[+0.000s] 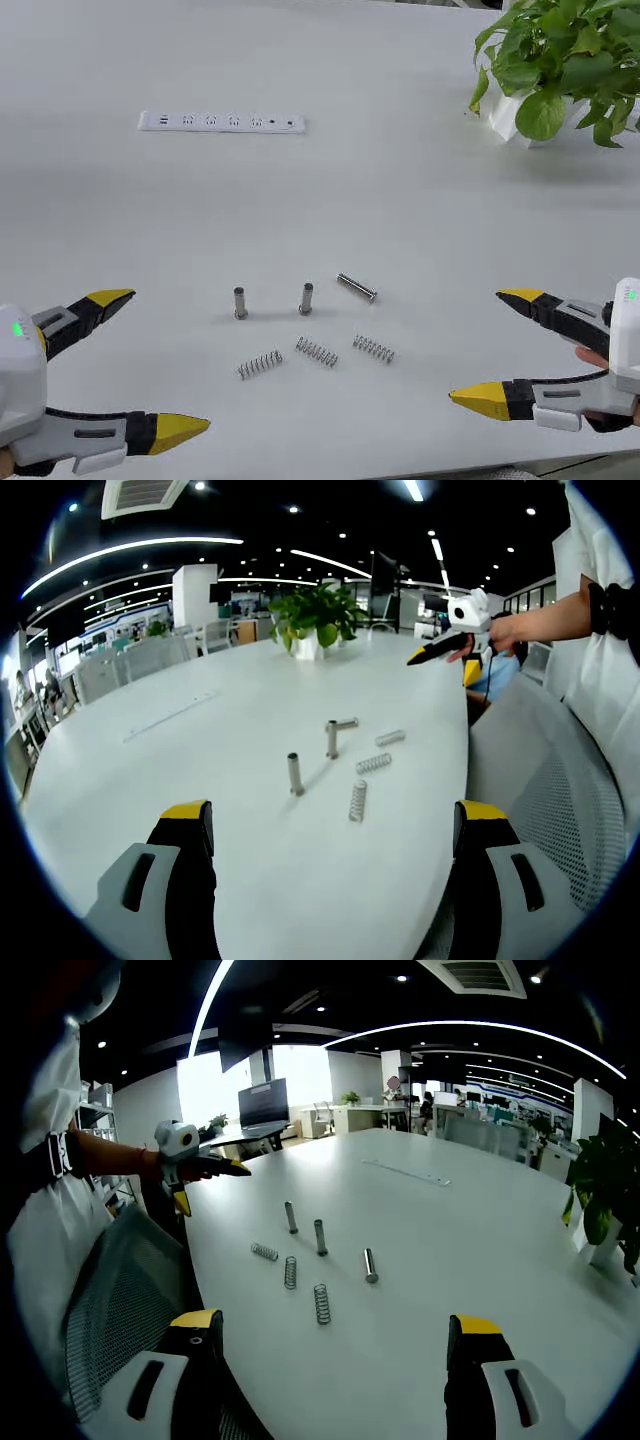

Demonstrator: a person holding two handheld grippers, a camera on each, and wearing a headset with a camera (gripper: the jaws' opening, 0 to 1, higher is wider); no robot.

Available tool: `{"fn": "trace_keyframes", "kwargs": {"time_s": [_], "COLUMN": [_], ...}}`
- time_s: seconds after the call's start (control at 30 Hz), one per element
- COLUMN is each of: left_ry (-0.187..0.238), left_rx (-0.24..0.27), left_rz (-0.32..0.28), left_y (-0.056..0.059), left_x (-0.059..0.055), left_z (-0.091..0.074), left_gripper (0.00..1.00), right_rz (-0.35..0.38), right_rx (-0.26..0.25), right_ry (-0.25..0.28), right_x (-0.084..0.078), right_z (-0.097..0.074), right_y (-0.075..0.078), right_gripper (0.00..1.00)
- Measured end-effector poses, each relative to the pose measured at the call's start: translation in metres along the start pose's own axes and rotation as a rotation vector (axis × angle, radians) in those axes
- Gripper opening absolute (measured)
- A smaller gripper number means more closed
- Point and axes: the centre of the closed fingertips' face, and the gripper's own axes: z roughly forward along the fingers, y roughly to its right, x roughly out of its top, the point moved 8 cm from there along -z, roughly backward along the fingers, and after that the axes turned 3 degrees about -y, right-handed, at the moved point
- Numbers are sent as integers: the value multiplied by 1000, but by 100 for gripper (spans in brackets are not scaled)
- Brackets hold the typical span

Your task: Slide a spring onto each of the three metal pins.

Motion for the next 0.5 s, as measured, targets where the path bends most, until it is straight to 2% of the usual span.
{"fn": "trace_keyframes", "kwargs": {"time_s": [0.3,0.5], "left_ry": [4,4], "left_rx": [-1,-3], "left_rz": [-4,-6], "left_y": [0,0], "left_x": [0,0], "left_z": [0,1], "left_gripper": [99,99], "right_rz": [-13,-31], "right_rx": [10,21], "right_ry": [-4,-12], "right_x": [7,18], "right_z": [3,7], "right_y": [4,10], "right_gripper": [92,91]}}
